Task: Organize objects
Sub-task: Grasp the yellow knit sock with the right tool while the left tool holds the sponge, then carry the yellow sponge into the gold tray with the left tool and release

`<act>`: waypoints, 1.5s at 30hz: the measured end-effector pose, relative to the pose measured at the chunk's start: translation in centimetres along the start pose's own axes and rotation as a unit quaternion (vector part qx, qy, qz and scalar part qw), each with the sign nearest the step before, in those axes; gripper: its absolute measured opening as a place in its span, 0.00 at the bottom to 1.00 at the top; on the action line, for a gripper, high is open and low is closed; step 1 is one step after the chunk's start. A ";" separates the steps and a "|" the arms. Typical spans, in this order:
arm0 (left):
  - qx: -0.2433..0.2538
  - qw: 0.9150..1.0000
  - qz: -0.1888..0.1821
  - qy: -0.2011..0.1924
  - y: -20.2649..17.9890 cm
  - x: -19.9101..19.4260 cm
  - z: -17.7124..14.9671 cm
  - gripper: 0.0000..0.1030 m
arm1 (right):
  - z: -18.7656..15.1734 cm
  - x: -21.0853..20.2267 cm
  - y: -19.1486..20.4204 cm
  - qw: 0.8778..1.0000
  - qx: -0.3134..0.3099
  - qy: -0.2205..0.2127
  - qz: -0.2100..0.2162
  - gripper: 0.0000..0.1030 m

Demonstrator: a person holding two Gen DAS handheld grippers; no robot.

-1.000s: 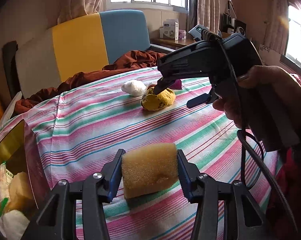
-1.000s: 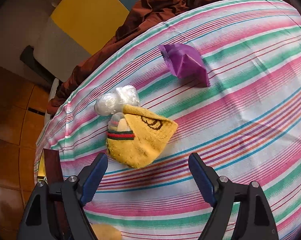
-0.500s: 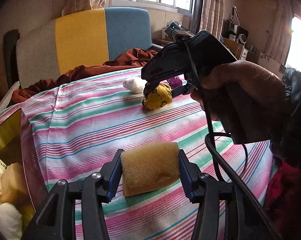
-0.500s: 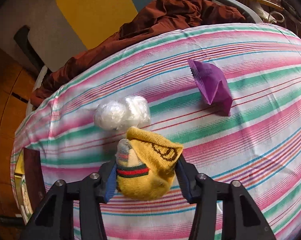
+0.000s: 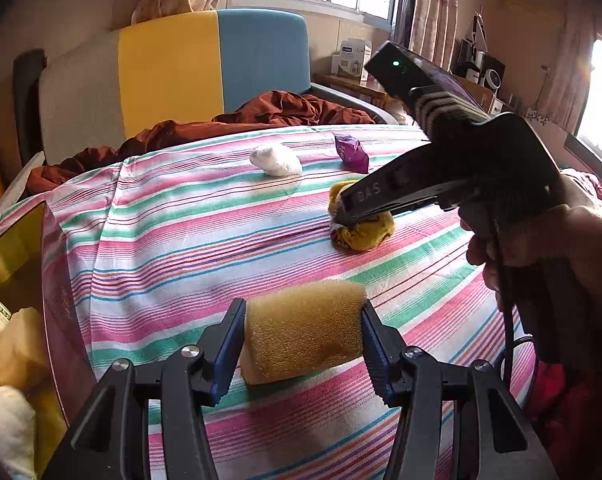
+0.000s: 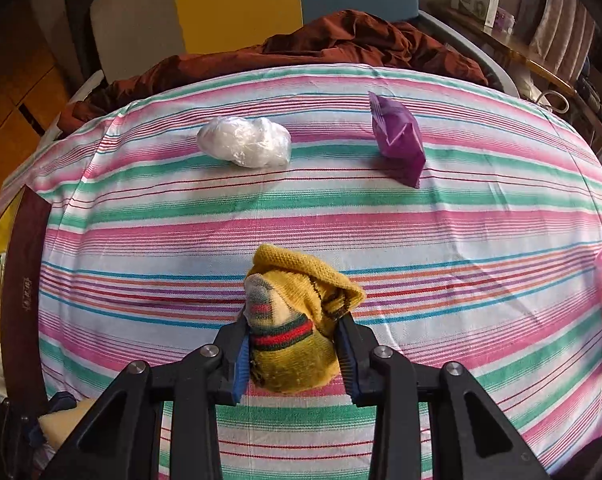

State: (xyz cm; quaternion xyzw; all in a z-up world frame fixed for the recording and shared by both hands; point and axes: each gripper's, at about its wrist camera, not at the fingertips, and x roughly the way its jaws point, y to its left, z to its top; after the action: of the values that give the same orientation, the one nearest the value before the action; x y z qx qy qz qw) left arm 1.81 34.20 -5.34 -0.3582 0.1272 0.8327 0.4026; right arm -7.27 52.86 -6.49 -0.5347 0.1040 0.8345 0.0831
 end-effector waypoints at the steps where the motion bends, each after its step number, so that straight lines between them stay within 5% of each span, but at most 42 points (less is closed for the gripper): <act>1: 0.001 1.000 0.001 0.001 0.0 -0.1 0.0 0.54 | 0.0 0.0 -0.2 1.000 0.002 0.000 0.004 0.34; 18: 0.021 0.999 0.029 0.003 -0.8 -2.2 -0.8 0.50 | -0.5 -0.5 -0.4 1.000 -0.010 -0.002 0.002 0.35; 29: 0.006 0.998 0.052 -0.042 0.8 -7.4 0.8 0.51 | -0.3 -0.5 -0.2 1.000 -0.009 -0.002 0.002 0.36; 39: -0.062 0.994 0.065 -0.060 5.8 -11.2 0.1 0.51 | -0.1 0.3 -0.1 1.000 -0.005 0.002 0.004 0.38; 45: -0.128 0.984 0.093 -0.083 11.2 -14.3 -0.5 0.51 | 0.1 0.4 -0.4 1.000 -0.001 0.005 0.008 0.39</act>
State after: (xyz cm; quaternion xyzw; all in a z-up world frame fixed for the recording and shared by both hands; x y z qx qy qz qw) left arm -0.43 18.44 3.46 -0.3235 0.0183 0.9026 0.2835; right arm -7.46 53.31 -6.85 -0.5380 0.1076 0.8327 0.0755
